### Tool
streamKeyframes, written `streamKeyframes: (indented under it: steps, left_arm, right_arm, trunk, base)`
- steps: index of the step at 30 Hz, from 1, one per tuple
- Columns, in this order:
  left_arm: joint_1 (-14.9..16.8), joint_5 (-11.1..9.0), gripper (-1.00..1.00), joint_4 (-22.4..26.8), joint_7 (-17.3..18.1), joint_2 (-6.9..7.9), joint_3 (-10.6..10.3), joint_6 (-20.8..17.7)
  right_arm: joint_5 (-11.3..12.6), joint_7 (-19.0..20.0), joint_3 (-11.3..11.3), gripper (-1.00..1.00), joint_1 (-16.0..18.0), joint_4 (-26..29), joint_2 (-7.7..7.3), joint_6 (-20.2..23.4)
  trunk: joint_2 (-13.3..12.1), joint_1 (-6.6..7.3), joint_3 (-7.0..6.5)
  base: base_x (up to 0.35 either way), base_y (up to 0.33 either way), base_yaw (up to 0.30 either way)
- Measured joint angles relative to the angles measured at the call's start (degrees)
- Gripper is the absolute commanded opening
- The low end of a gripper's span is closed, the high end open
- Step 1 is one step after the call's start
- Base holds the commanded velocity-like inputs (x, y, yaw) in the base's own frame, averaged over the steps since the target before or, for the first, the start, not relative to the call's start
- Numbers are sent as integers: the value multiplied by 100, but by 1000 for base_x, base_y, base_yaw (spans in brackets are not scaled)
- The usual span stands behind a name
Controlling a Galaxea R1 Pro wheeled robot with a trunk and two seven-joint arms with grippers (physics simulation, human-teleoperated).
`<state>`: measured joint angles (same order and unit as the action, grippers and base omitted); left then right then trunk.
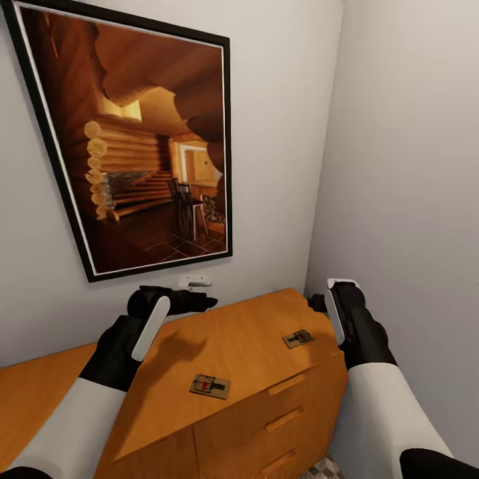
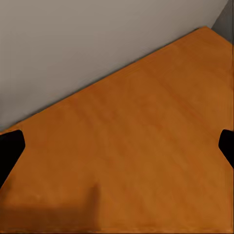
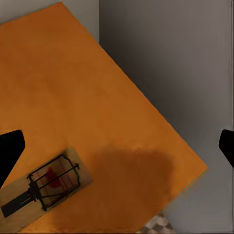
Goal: Take the four mousetraps from the cabinet in the bathroom and place them on the bathroom floor. Make sure all four end up on the same floor surface, and ensure that at least two of them are either under or directly next to the same bathroom sink.
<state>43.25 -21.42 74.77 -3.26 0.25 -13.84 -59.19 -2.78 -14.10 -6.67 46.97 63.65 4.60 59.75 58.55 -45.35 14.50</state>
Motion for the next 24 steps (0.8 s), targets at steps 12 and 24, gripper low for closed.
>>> streamKeyframes:
  steps: [12,24]
  left_arm:
    - [-5,1,100,-60,0,0,-5,-1]
    - [-6,3,100,-72,6,-1,-6,6]
  right_arm:
    - [4,1,0,100,0,-19,0,0]
    - [14,10,4,100,0,-44,8,0]
  trunk:
    - [0,1,0]
    - [0,3,0]
  base:
    - [-255,0,0]
    - [-26,0,0]
